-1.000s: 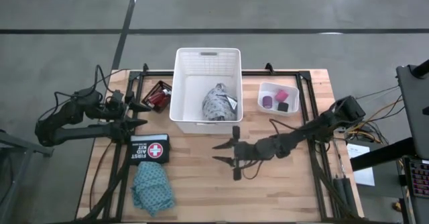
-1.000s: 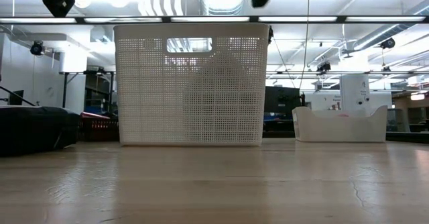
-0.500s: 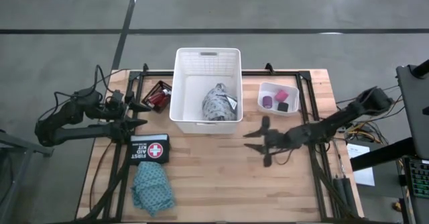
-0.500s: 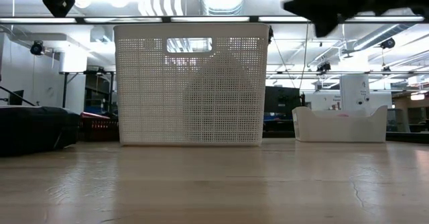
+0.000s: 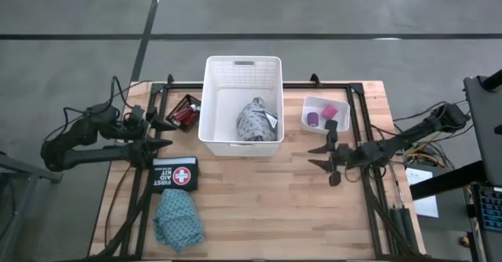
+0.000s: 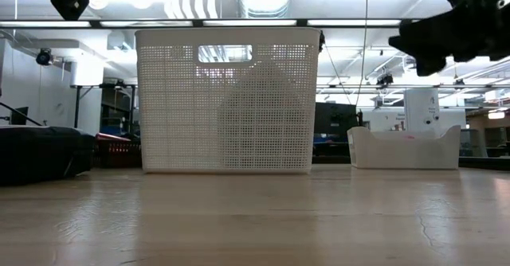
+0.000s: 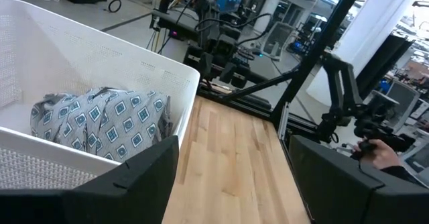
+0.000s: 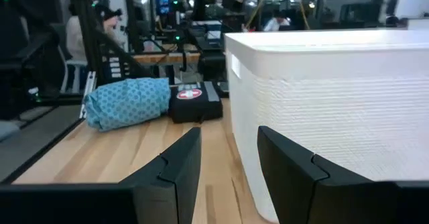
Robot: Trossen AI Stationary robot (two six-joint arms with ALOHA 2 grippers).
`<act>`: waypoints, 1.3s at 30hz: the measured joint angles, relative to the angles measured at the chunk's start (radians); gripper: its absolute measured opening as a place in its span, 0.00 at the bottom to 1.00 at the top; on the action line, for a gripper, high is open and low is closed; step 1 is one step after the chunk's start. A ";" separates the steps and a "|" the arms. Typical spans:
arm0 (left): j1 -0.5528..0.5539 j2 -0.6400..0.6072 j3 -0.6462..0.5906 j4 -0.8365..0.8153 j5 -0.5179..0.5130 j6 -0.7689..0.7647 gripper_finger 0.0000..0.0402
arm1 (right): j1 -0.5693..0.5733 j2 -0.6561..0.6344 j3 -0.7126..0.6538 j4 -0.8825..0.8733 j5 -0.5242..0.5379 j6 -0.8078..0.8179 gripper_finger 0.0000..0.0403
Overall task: Pick & Place Medicine items
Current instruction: Put the blue patient gown into the white organizer
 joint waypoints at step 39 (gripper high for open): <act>0.000 0.003 0.000 -0.001 0.000 0.000 0.72 | 0.000 -0.699 0.004 -0.681 0.004 -0.101 0.30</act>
